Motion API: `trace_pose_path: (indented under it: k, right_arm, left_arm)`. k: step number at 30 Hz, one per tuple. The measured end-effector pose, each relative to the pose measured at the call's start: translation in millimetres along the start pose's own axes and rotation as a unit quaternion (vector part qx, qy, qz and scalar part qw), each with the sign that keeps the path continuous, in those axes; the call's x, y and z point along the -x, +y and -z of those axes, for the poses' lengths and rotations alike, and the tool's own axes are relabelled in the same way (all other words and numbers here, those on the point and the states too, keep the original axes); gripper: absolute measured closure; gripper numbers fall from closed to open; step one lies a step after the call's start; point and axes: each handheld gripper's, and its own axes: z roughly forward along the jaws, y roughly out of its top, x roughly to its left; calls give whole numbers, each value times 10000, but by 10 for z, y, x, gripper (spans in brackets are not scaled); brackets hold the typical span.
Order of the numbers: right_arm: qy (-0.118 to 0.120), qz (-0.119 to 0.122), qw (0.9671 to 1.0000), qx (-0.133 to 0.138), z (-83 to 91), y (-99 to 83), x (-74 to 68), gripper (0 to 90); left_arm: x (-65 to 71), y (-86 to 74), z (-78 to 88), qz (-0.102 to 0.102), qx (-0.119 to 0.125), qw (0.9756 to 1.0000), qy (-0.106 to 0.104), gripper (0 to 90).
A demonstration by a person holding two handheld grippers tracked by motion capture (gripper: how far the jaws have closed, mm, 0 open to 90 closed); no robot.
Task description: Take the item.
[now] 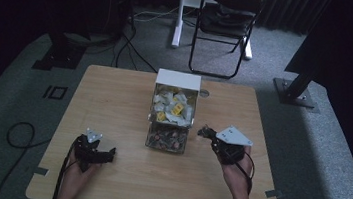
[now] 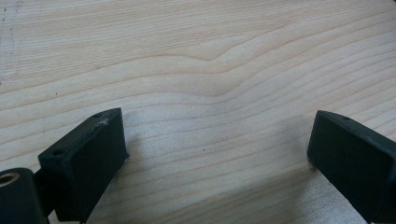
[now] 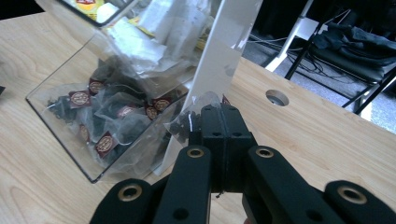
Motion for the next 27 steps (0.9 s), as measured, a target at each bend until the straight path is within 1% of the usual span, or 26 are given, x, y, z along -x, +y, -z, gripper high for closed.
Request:
trace_pose_path:
  k: [9,21,27]
  right_arm:
    - [-86,-98,9999,17,-47,17,76,900]
    - [-129,-193,9997,-28,-200,48,164,900]
    - [-163,-252,9995,-73,-270,34,196,900]
  left_arm:
    - [0,0,0,0,-1,10000,1,51]
    - [0,1,1,4,-5,10000,-3,51]
    - [0,0,0,4,-2,10000,-2,51]
